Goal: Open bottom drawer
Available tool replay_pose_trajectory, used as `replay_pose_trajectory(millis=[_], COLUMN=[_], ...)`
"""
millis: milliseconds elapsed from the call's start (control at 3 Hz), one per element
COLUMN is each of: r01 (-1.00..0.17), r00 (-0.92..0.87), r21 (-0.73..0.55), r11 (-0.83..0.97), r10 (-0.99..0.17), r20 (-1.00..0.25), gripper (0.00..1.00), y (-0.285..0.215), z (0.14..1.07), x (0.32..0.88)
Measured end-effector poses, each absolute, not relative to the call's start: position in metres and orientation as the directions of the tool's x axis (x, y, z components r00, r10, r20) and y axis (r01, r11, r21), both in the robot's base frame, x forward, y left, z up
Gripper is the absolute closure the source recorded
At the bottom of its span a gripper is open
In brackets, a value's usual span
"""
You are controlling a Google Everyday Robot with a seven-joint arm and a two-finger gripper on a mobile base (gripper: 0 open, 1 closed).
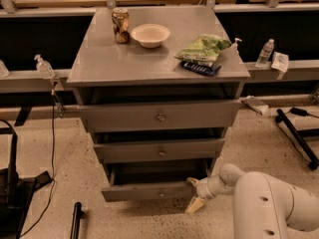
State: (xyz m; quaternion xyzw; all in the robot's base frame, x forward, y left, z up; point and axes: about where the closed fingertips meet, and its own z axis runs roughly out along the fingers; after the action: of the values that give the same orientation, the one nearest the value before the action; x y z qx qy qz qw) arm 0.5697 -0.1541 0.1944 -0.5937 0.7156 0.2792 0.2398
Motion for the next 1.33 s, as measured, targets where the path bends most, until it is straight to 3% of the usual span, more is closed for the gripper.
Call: replay_pose_trajectory(millis=[333,667,1333], r01=[-0.984,-0.984,-0.984], r00=[-0.18,-0.18,-0.18], r21=[0.115,0.115,0.116], r11=[0.139,0.139,0.139], r10=[-0.716,-0.716,-0.716], r20=[-0.675,-0.675,-0.675], gripper=[0.24,0.39,0.4], y=[-0.154,-0.154,-0.1539], z=[0.1944,0.1944,0.1947], x=[0.5696,0.5695,0.5695])
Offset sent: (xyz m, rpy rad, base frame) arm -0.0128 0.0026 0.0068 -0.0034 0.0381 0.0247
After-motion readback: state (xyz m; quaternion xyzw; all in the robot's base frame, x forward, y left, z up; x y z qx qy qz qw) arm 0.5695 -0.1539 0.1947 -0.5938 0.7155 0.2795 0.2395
